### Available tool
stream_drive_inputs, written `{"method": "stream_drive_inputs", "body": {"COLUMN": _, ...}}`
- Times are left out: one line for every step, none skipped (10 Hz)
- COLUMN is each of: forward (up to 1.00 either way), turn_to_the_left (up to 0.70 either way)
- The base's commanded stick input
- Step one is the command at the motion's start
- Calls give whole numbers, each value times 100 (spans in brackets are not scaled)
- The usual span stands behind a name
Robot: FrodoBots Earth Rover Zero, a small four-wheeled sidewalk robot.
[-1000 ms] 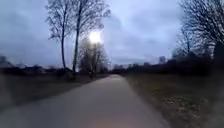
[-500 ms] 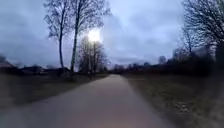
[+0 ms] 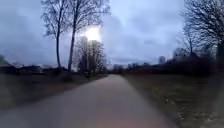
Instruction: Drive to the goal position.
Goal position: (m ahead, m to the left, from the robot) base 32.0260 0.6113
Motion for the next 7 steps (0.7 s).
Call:
{"method": "stream_drive_inputs", "body": {"forward": 100, "turn_to_the_left": 4}}
{"method": "stream_drive_inputs", "body": {"forward": 100, "turn_to_the_left": 4}}
{"method": "stream_drive_inputs", "body": {"forward": 100, "turn_to_the_left": 4}}
{"method": "stream_drive_inputs", "body": {"forward": 100, "turn_to_the_left": 4}}
{"method": "stream_drive_inputs", "body": {"forward": 100, "turn_to_the_left": 4}}
{"method": "stream_drive_inputs", "body": {"forward": 100, "turn_to_the_left": 4}}
{"method": "stream_drive_inputs", "body": {"forward": 100, "turn_to_the_left": 4}}
